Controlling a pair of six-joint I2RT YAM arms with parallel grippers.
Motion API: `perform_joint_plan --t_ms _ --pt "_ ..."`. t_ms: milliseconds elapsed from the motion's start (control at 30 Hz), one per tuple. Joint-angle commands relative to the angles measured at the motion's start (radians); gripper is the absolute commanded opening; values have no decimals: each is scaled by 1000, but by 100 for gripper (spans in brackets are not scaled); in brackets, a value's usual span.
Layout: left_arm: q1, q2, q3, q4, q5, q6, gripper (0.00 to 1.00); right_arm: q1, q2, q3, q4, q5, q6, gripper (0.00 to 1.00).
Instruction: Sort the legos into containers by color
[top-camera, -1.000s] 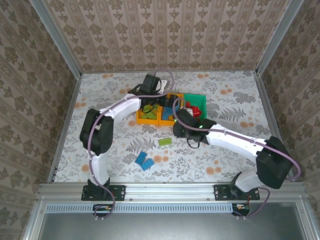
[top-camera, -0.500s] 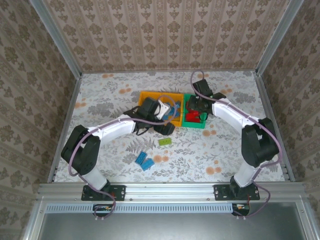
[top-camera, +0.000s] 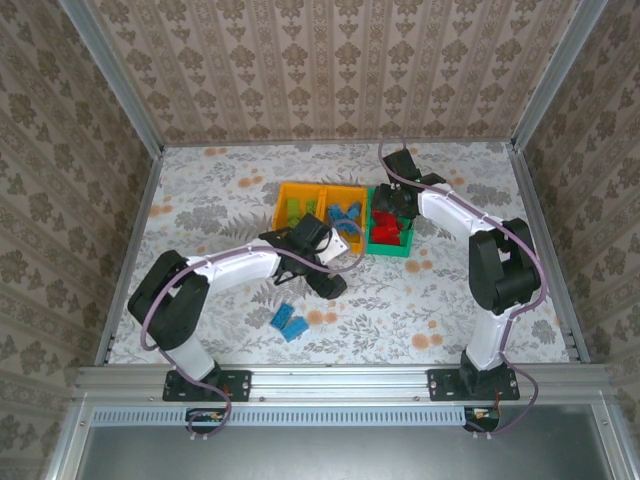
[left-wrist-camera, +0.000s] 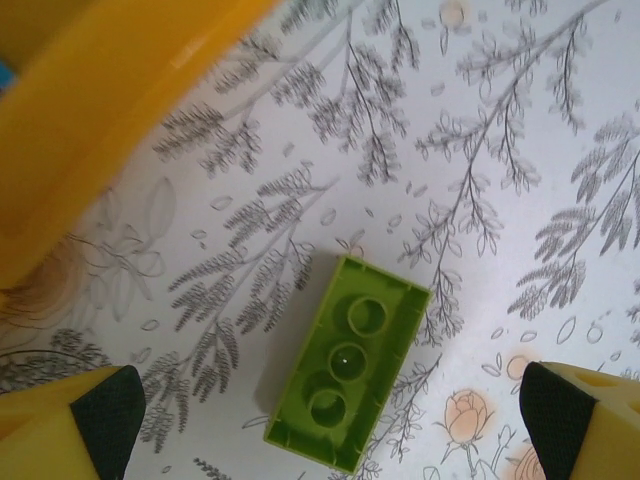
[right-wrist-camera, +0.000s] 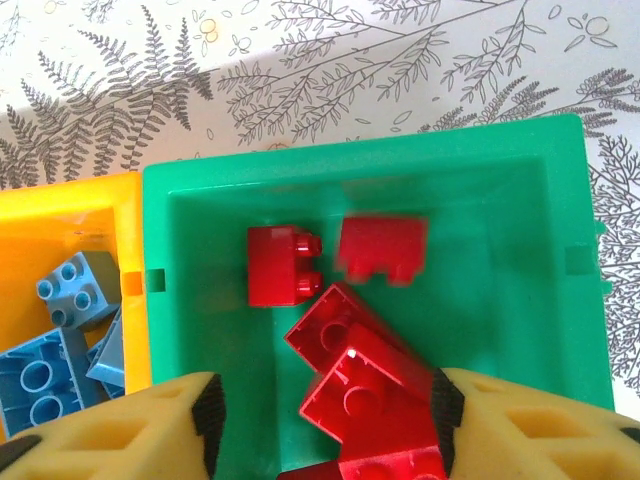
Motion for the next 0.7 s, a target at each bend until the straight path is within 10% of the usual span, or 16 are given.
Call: perform_joint_plan --t_ms 0,333,667 --pt "-21 51 28 -68 -21 81 100 -5 -31 12 -32 -11 -16 67" --pt "-31 104 43 -80 -55 109 96 -6 -99 -6 -17 -28 0 83" --pt "-29 164 67 -52 -41 112 71 -6 -196 -60 -13 -18 -3 86"
